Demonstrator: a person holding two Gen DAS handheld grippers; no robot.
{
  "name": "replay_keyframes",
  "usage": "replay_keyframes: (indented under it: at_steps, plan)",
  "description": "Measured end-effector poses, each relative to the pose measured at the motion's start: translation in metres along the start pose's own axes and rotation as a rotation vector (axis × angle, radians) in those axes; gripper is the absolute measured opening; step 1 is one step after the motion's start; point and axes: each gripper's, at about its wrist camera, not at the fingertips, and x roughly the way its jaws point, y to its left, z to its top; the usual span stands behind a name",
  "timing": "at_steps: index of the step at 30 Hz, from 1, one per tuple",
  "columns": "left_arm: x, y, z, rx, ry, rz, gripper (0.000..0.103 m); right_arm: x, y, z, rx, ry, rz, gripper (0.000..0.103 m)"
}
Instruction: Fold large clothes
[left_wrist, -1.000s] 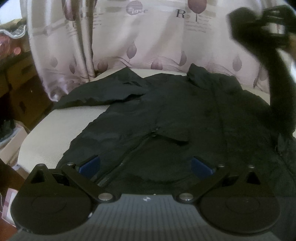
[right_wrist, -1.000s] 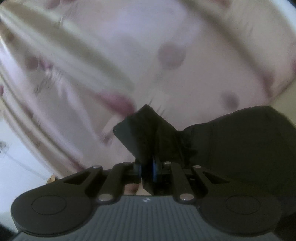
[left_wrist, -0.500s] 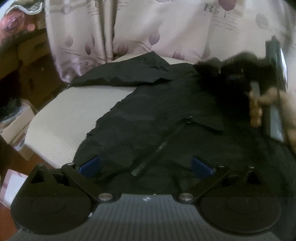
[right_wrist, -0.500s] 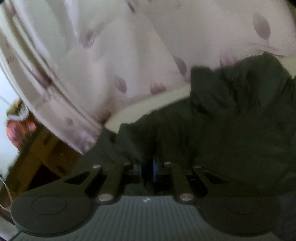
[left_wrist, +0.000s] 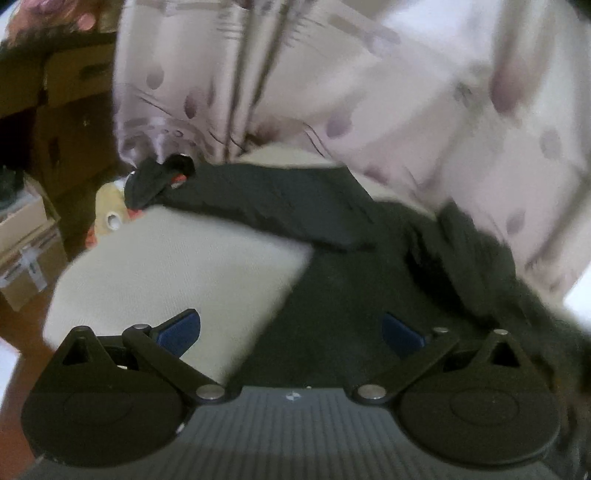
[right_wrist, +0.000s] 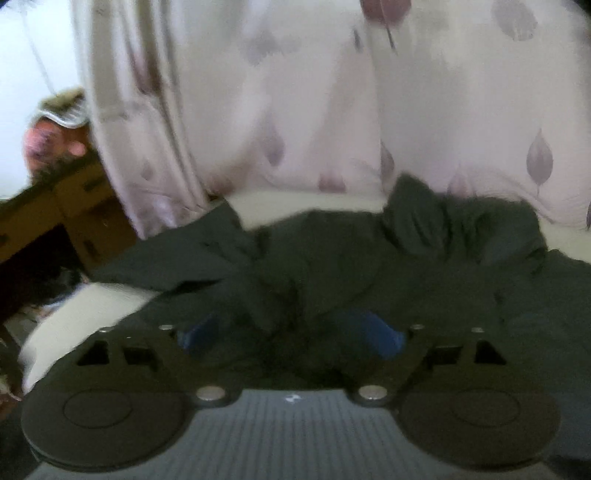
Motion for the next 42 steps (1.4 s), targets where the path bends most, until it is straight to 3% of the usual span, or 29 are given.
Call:
replay_keyframes:
  at_steps: [3,8,10,15,18,21,22,24,25,27,31,33,36,39,42]
  plan:
    - [0.022,0.031,0.031,-0.047,-0.02,-0.001,0.101,-0.038,-0.002,-0.025,-0.003,0.021,0.019,0.088]
    - [0.077,0.067,0.073,-0.209,0.081,-0.086,0.088,-0.071,-0.012,-0.049,0.043,0.048,0.035,0.088]
    - [0.099,0.074,0.081,-0.264,0.111,-0.122,0.087,-0.081,-0.017,-0.053,0.067,0.05,0.023,0.088]
    - [0.154,0.098,0.094,-0.454,0.167,-0.105,0.085,-0.096,-0.028,-0.052,0.115,0.052,0.024,0.088]
    - [0.167,0.113,0.103,-0.549,0.127,-0.128,0.089,-0.106,-0.027,-0.05,0.101,0.042,0.024,0.088]
    - [0.182,0.114,0.115,-0.578,0.113,-0.112,0.088,-0.111,-0.028,-0.052,0.106,0.04,0.022,0.088]
    - [0.186,0.113,0.119,-0.585,0.104,-0.099,0.085,-0.112,-0.028,-0.053,0.112,0.042,0.023,0.088]
    - [0.193,0.111,0.125,-0.575,0.091,-0.067,0.046,-0.114,-0.03,-0.056,0.131,0.049,0.029,0.088]
    - [0.198,0.11,0.127,-0.551,0.104,-0.045,0.013,-0.115,-0.031,-0.059,0.144,0.05,0.031,0.088]
    - [0.202,0.107,0.129,-0.546,0.088,-0.039,0.013,-0.117,-0.033,-0.063,0.163,0.05,0.029,0.088]
    - [0.173,0.062,0.149,-0.371,-0.087,-0.015,0.012,-0.122,-0.04,-0.066,0.191,0.052,0.017,0.088]
    - [0.151,0.023,0.159,-0.255,-0.168,-0.043,0.012,-0.127,-0.044,-0.066,0.205,0.039,0.012,0.088]
    - [0.117,-0.057,0.159,-0.004,-0.266,-0.108,0.012,-0.133,-0.054,-0.068,0.251,0.025,0.021,0.088]
    - [0.093,-0.141,0.136,0.234,-0.306,-0.221,0.012,-0.137,-0.064,-0.073,0.312,0.021,0.028,0.088]
    - [0.077,-0.214,0.094,0.452,-0.298,-0.339,0.014,-0.146,-0.07,-0.079,0.34,0.012,0.027,0.088]
